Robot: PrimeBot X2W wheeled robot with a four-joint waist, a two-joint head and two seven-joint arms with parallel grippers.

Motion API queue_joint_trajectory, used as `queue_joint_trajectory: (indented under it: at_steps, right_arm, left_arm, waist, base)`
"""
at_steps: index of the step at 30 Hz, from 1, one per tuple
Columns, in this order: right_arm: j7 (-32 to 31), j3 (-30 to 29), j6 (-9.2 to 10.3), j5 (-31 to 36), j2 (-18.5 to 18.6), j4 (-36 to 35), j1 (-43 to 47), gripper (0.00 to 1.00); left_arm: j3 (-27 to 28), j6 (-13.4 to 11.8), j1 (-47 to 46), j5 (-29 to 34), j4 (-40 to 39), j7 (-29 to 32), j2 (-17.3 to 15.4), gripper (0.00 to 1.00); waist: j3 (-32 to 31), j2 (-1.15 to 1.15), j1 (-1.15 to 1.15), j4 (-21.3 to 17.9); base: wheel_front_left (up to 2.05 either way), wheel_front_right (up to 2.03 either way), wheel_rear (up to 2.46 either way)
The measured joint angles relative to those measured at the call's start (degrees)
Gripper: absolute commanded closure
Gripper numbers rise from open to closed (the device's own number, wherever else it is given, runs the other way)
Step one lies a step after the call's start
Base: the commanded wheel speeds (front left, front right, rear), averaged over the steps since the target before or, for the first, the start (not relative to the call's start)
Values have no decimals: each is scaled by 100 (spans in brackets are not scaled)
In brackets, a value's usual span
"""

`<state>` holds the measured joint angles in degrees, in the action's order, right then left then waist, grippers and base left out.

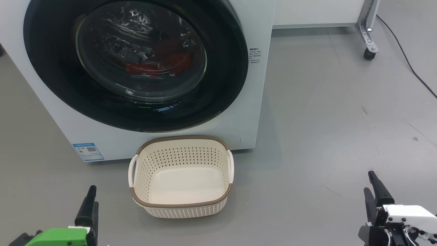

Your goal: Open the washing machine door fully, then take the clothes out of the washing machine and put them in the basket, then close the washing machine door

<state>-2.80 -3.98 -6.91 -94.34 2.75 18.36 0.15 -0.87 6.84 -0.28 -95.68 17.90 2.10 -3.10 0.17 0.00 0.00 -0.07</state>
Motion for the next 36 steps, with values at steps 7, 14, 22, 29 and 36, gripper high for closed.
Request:
queue_joint_trajectory:
  at_steps: [7, 14, 22, 29, 36]
  right_arm:
    - [107, 43, -1, 187, 53, -62, 0, 0]
    - [219, 99, -1, 402, 91, -121, 0, 0]
    - [407, 232, -1, 972, 297, -138, -1, 0]
    - [571, 349, 57, 1608, 466, -185, -15, 0]
    - [722, 534, 191, 2375, 647, -255, -62, 0]
  left_arm:
    - [-91, 0, -4, 164, -57, -123, -2, 0]
    - [-166, 0, -13, 478, -146, -277, -31, 0]
    - [-288, 0, -82, 1015, -207, -474, -185, 0]
    - [-365, -54, -103, 1777, -244, -581, -333, 0]
    - [-474, -174, -157, 2516, -346, -702, -370, 0]
  waist:
    - [-1, 0, 0, -6]
    - [0, 0, 0, -11]
    - [0, 0, 0, -15]
    - [-1, 0, 0, -19]
    - [-6, 0, 0, -24]
  base:
    - [0, 0, 0]
    - [0, 0, 0]
    - [0, 0, 0]
    - [0, 0, 0]
    - [0, 0, 0]
